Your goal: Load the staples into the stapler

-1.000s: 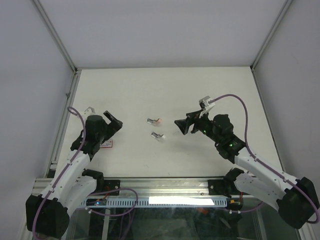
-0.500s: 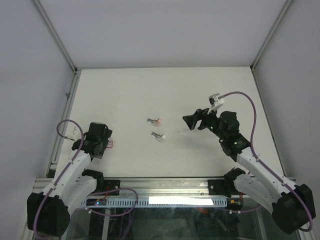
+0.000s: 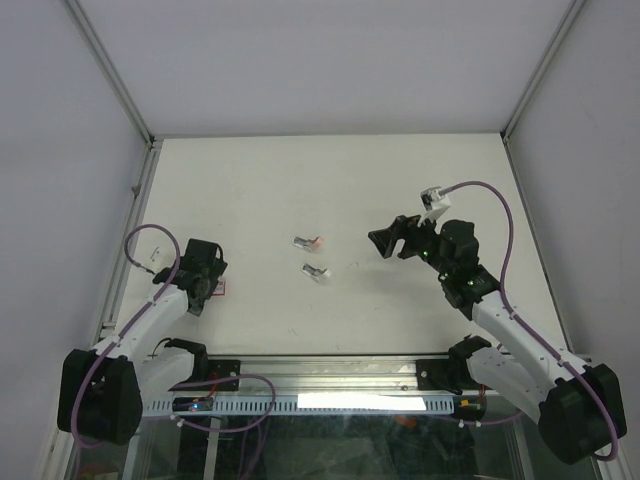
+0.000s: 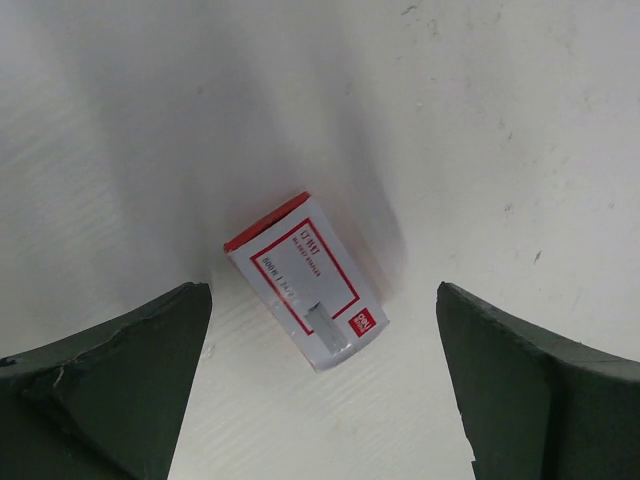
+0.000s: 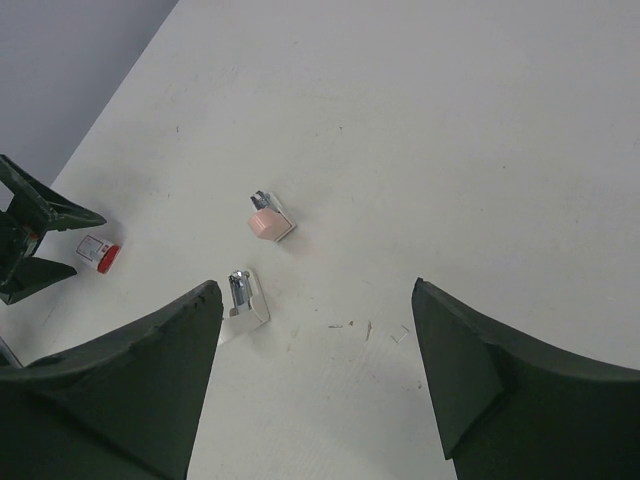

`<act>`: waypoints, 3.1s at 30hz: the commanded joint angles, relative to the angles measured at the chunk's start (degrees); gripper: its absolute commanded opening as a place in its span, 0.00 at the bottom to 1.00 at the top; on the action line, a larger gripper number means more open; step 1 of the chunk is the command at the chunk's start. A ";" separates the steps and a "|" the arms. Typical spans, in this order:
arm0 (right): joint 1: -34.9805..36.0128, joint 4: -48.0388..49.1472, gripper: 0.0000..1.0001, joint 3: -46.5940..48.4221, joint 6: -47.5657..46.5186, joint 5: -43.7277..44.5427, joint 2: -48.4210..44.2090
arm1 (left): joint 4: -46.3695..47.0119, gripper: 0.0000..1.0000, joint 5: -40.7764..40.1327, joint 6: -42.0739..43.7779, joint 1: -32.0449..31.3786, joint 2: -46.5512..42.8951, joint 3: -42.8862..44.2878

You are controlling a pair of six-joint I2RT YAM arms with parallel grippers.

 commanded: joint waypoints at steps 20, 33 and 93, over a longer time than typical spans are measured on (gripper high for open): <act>-2.07 1.95 0.79 0.27 0.97 -2.02 -0.98 | 20.11 0.98 3.38 30.61 -7.81 15.34 11.50; -2.16 1.36 0.79 0.95 2.79 -0.98 -0.51 | 10.31 0.78 -2.80 23.98 -7.81 10.95 8.18; -2.11 -13.58 0.66 13.10 10.81 -22.94 11.87 | 23.48 0.36 30.32 60.49 -38.84 17.07 19.21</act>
